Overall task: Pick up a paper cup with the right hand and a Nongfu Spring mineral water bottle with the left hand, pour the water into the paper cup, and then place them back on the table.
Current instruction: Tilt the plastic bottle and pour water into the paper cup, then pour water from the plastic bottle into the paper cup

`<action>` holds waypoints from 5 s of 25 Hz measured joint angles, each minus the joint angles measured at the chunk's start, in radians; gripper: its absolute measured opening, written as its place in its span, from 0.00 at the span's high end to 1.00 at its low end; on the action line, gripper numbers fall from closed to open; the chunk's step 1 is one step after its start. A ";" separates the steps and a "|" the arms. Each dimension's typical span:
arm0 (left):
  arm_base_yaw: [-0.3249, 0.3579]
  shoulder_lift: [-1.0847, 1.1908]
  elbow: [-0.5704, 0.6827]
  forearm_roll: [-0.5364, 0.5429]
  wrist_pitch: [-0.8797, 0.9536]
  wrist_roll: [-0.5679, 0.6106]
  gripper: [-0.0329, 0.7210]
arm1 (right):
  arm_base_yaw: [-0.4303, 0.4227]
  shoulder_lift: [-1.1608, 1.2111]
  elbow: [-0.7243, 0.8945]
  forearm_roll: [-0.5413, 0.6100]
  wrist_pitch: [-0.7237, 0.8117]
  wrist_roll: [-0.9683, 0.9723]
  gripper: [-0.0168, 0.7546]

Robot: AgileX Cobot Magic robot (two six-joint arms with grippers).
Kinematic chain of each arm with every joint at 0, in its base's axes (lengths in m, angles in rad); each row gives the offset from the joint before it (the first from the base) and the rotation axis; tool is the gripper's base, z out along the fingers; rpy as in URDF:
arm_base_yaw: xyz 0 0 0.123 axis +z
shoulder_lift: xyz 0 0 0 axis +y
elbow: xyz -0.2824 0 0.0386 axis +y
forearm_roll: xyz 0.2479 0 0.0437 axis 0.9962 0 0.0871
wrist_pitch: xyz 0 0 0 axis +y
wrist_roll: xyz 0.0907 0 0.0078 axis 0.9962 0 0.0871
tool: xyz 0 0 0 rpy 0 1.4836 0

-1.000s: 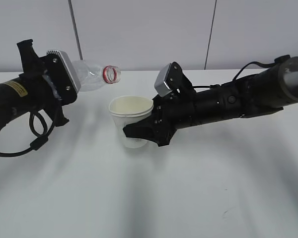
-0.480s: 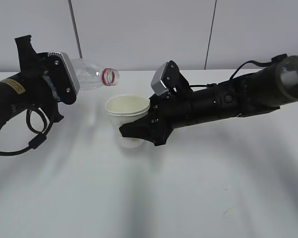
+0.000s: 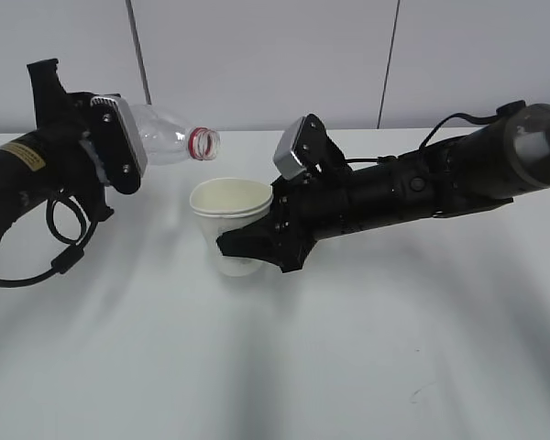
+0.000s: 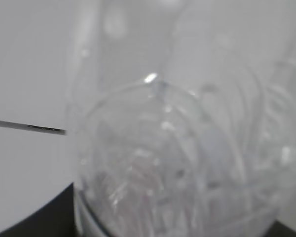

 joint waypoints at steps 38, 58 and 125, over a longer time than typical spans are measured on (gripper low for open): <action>0.000 0.000 0.000 0.042 -0.052 0.088 0.47 | 0.000 0.000 0.000 0.006 0.030 0.002 0.39; 0.000 0.000 0.000 0.042 -0.053 0.105 0.47 | 0.000 0.000 0.000 0.006 0.031 0.002 0.39; 0.000 0.001 0.000 0.042 -0.059 0.111 0.47 | 0.000 0.004 0.000 0.006 0.032 0.002 0.39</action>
